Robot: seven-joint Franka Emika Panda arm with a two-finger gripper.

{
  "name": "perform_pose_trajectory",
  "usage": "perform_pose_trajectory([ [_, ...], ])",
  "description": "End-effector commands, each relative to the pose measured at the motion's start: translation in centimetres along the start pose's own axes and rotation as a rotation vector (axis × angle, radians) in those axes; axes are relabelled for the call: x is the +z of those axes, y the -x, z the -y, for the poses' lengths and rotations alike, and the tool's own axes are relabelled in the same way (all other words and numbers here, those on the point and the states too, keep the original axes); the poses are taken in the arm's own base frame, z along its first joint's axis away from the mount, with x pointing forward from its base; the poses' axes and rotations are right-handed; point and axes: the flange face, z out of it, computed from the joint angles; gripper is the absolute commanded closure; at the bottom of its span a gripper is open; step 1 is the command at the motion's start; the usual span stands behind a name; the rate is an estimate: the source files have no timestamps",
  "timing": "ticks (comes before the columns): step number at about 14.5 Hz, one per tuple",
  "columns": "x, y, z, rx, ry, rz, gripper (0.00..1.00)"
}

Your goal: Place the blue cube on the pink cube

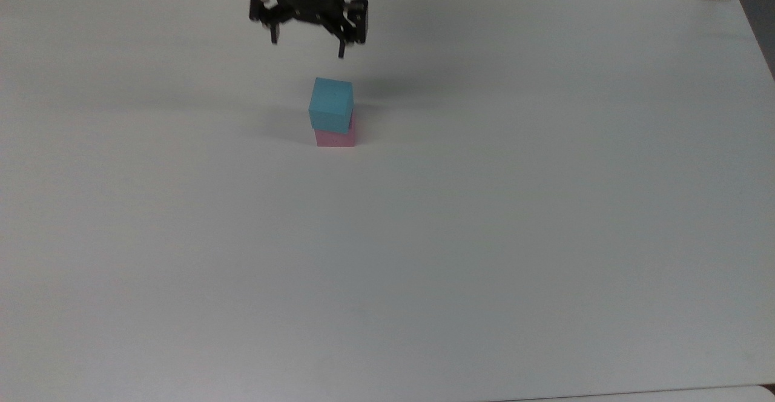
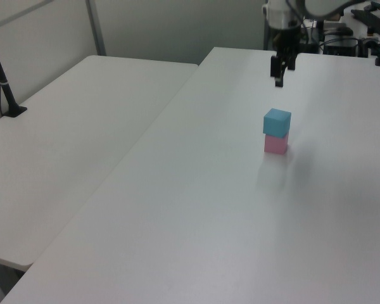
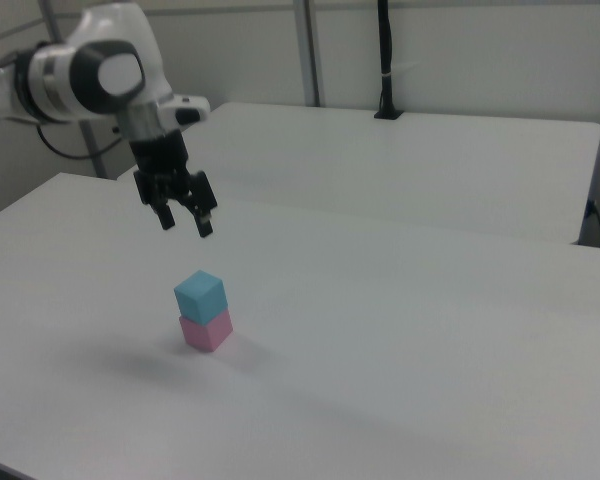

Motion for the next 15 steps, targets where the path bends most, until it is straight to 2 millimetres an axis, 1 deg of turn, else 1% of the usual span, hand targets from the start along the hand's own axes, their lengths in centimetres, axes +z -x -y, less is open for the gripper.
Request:
perform_pose_trajectory([
  [1,-4.9,2.7,-2.7,0.050,0.021,0.012,0.00],
  [3,-7.0,4.0,-3.8,0.047,0.018,-0.011,0.00],
  [5,-8.0,4.8,-4.2,0.009,0.000,-0.017,0.00],
  [7,-8.5,5.0,-6.1,-0.011,-0.089,-0.021,0.00],
  [8,-9.5,5.6,-7.1,-0.087,-0.117,-0.048,0.00],
  [9,-10.0,5.6,-8.5,-0.154,-0.121,-0.061,0.00],
  [10,-10.3,5.7,-9.1,-0.159,-0.129,-0.061,0.00],
  [11,-10.3,5.8,-8.9,-0.162,-0.138,-0.053,0.00],
  [12,-10.3,5.9,-9.4,-0.156,-0.143,-0.054,0.00],
  [13,-10.9,5.8,-11.4,-0.120,-0.157,-0.069,0.00],
  [14,-11.4,5.8,-12.2,-0.106,-0.173,-0.083,0.00],
  [15,-11.5,5.7,-12.4,-0.101,-0.180,-0.089,0.00],
])
